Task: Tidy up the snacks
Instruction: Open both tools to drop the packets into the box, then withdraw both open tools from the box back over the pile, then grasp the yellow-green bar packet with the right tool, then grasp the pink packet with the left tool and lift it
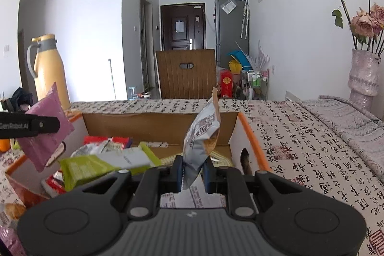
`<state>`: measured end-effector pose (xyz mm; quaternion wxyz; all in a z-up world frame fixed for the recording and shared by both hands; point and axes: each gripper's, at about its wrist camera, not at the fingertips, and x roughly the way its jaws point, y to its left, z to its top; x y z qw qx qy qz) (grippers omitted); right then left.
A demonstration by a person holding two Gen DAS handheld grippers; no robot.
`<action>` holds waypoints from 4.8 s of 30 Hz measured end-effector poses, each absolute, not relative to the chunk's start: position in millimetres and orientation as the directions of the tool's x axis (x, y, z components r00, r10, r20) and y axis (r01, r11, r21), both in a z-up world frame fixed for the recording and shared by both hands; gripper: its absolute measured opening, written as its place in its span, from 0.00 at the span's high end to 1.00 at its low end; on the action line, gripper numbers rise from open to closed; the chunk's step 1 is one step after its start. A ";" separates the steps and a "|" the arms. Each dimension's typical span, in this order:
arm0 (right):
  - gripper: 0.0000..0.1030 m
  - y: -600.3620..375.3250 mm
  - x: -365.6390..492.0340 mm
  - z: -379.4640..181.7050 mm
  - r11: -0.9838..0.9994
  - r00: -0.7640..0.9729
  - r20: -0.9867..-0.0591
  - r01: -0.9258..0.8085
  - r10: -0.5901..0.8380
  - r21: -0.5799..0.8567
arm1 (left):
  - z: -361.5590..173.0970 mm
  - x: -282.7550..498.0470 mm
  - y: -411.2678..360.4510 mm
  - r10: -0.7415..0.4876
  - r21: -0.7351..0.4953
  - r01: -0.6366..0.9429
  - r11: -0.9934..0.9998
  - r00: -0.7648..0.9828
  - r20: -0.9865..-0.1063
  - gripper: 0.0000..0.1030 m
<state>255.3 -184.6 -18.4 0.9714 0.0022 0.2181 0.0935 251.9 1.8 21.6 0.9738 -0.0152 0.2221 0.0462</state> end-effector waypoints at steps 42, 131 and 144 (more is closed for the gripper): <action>0.00 -194.8 208.1 6.6 0.991 0.924 -0.358 -0.120 0.132 0.056 | 53.8 194.6 2.5 0.129 -0.015 -0.142 0.990 0.938 -0.322 0.00; 0.68 -237.1 82.3 -32.2 0.991 0.867 -0.479 -0.103 0.133 0.089 | -42.0 132.4 40.4 0.107 -0.018 -0.158 0.987 0.739 -0.665 0.00; 0.68 -235.1 84.6 -37.3 0.987 0.860 -0.486 -0.121 0.156 0.103 | -45.4 131.8 36.3 0.062 -0.040 -0.121 0.992 0.734 -0.676 0.39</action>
